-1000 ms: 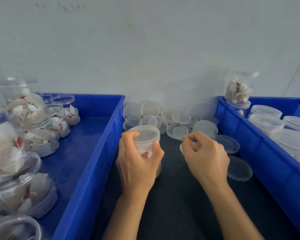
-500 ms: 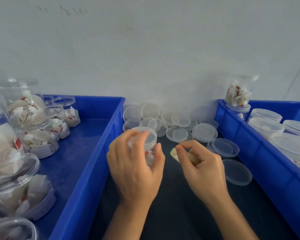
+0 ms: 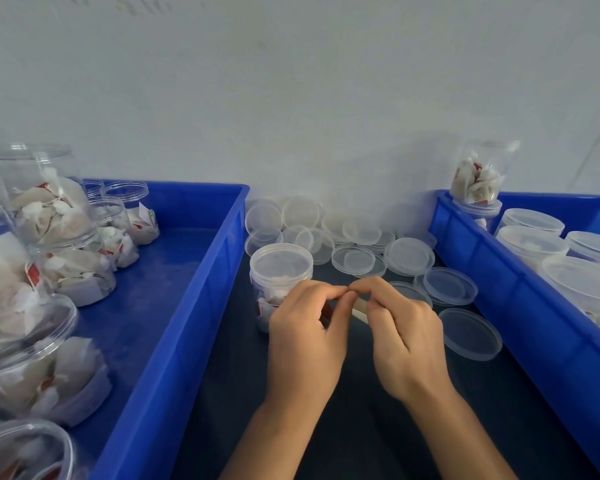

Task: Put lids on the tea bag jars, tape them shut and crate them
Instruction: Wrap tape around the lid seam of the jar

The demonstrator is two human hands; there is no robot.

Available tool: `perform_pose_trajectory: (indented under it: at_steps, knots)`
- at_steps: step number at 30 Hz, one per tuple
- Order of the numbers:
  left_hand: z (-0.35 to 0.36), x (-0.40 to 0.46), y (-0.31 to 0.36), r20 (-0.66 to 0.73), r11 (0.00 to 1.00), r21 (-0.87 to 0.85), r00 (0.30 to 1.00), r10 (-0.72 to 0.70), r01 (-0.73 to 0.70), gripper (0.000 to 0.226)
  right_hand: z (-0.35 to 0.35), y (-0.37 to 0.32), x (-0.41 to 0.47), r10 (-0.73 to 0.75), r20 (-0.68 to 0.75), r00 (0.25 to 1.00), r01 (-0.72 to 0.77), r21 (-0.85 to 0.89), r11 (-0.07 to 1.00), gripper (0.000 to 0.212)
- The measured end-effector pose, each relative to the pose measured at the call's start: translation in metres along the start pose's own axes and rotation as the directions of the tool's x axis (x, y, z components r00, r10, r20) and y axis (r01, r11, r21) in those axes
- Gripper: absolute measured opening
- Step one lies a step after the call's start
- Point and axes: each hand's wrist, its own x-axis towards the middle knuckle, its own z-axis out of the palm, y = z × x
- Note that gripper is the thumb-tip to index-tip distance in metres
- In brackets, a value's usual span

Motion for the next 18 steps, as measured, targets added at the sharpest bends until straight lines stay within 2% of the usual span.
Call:
perform_pose_trajectory:
  at_steps: [10, 14, 18]
  knots:
    - [-0.003, 0.000, 0.002, 0.084, 0.997, 0.078, 0.996, -0.033, 0.027, 0.011, 0.000, -0.001, 0.000, 0.008, 0.015, 1.000, -0.006, -0.085, 0.996, 0.043]
    - [-0.004, 0.001, 0.004, 0.118, 0.995, 0.058, 0.989, -0.085, 0.078, 0.008, 0.000, 0.004, 0.002, 0.044, 0.008, 0.999, -0.042, -0.148, 0.988, 0.058]
    - [-0.003, 0.002, 0.007, 0.167, 0.979, 0.003, 0.965, -0.203, 0.205, 0.003, -0.001, 0.008, 0.002, 0.030, -0.016, 0.999, -0.032, -0.147, 0.989, 0.047]
